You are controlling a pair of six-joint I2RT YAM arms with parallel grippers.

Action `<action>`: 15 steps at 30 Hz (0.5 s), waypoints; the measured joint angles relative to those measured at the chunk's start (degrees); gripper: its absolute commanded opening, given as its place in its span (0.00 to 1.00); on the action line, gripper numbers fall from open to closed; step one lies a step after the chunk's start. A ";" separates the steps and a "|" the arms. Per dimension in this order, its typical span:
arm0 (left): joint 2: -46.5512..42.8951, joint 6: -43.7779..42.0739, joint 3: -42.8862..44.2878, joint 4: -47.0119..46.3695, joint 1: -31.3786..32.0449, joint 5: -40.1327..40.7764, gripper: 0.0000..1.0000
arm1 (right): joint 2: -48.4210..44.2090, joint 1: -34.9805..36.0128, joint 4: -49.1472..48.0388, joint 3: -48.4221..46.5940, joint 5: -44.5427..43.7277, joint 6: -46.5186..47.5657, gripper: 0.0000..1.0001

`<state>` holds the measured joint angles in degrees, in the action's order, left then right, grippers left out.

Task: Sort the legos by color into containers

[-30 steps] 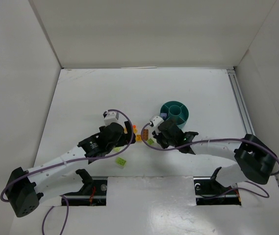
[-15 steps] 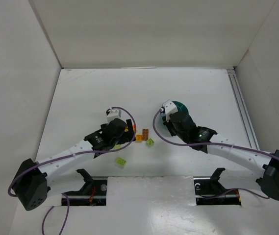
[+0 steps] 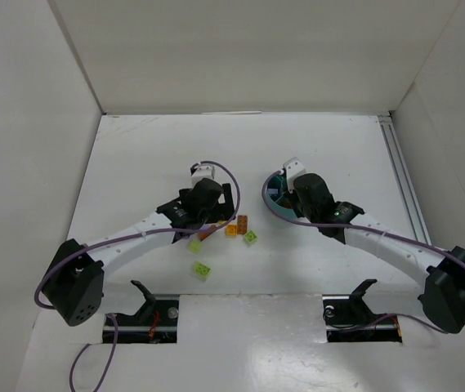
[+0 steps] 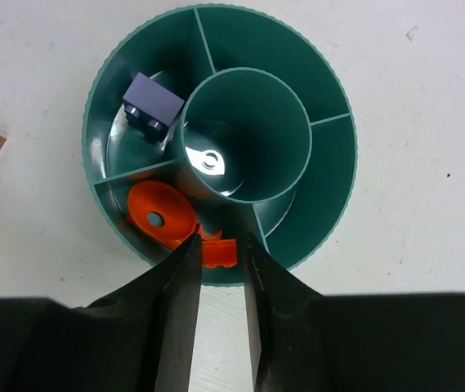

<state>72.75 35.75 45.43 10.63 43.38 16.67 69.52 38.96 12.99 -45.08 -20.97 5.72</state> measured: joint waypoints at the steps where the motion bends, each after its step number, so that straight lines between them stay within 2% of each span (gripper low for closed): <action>1: 0.81 -0.28 0.48 -0.13 -0.17 -0.09 1.00 | 0.26 -0.15 -0.04 0.00 0.20 0.22 0.35; 2: 1.51 -0.61 0.90 -0.22 -0.39 -0.22 1.00 | 0.59 -0.42 -0.09 0.00 0.48 0.46 0.44; 6: 3.65 -1.77 1.88 -0.61 -1.42 -0.46 1.00 | 1.33 -0.83 -0.13 0.00 1.25 0.81 0.55; 12: 8.09 -3.98 4.17 -1.25 -2.60 -1.09 0.97 | 0.90 -1.03 -0.13 0.00 2.08 0.94 0.60; 15: 10.67 -6.10 5.70 -2.10 -2.67 -1.31 0.91 | -0.28 -1.03 -0.07 0.00 2.29 0.96 0.60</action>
<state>83.42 29.65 51.13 8.54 40.71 15.35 69.23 37.93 12.93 -45.08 -18.68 6.68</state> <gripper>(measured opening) 0.945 0.595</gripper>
